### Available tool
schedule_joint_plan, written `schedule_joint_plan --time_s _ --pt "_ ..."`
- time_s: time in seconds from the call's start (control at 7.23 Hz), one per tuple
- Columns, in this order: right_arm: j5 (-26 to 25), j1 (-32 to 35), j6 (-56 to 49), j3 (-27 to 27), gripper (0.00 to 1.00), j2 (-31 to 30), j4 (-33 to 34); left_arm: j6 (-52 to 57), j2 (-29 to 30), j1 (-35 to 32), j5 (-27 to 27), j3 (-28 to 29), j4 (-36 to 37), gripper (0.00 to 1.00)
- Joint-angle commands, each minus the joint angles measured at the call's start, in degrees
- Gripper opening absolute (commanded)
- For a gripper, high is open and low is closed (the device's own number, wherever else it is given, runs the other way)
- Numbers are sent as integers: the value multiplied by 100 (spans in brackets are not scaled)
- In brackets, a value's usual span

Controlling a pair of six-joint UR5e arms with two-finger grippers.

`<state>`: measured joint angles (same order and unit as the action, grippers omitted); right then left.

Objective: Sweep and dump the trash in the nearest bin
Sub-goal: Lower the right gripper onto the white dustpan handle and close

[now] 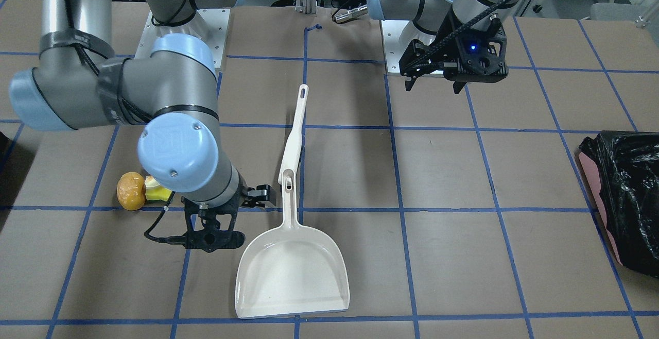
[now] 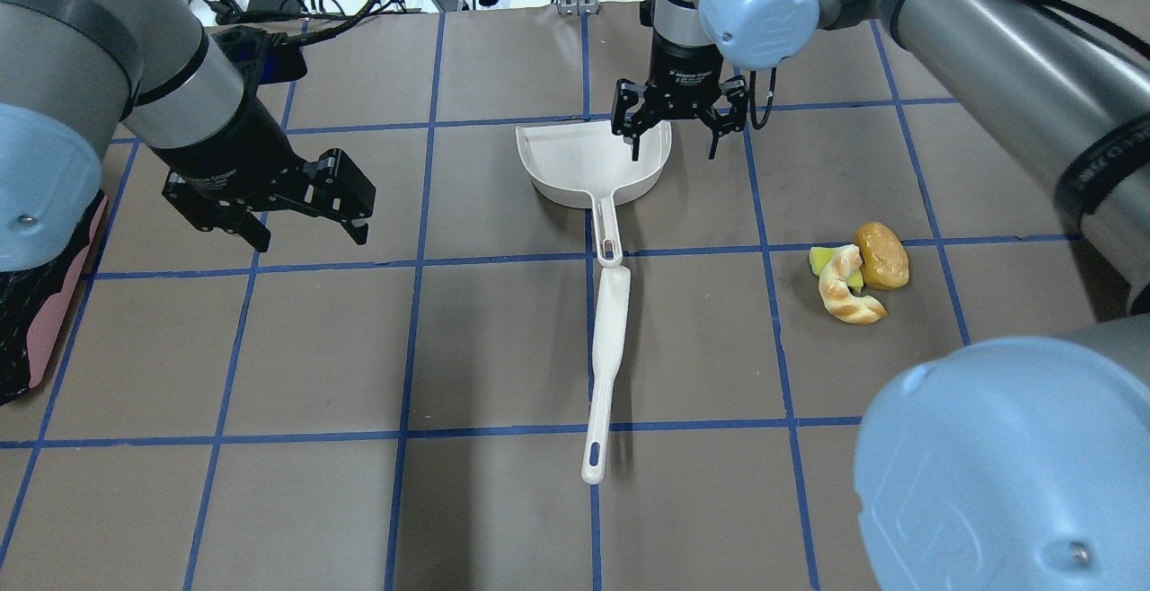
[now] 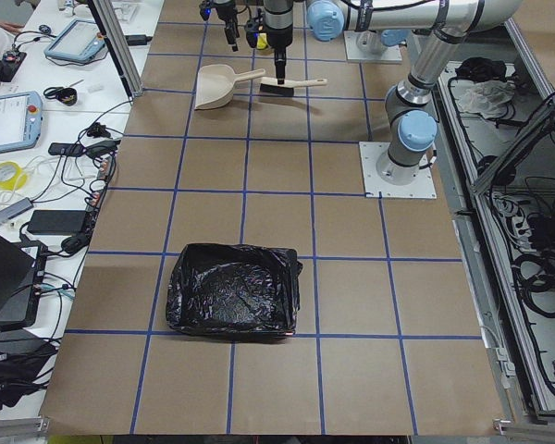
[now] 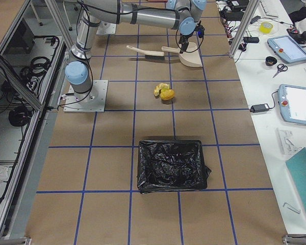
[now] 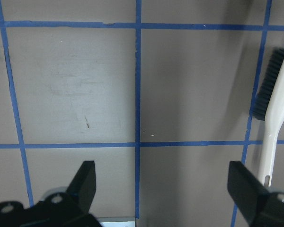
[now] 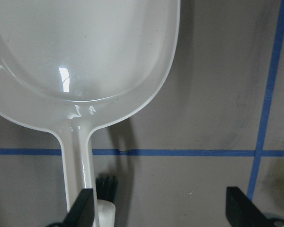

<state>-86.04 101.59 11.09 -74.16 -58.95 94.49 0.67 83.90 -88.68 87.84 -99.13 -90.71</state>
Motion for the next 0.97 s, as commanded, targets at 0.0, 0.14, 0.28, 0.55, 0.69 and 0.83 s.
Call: schedule_joint_plan --time_s 0.0,0.14,0.28,0.55,0.69,0.83 --pt "25 439 610 15 94 339 78 3 21 0 66 -45 -26 100" --pt "52 580 701 7 93 410 70 3 56 0 66 -45 -26 100" --pt "43 651 623 -54 91 420 61 3 65 0 66 -54 -26 100" --pt "52 739 622 -107 85 551 52 3 40 0 75 -167 -26 100" --pt "43 757 614 -108 78 552 44 3 22 0 66 -255 -26 100" --pt "8 766 622 -108 62 560 18 -14 56 0 58 -265 -17 100"
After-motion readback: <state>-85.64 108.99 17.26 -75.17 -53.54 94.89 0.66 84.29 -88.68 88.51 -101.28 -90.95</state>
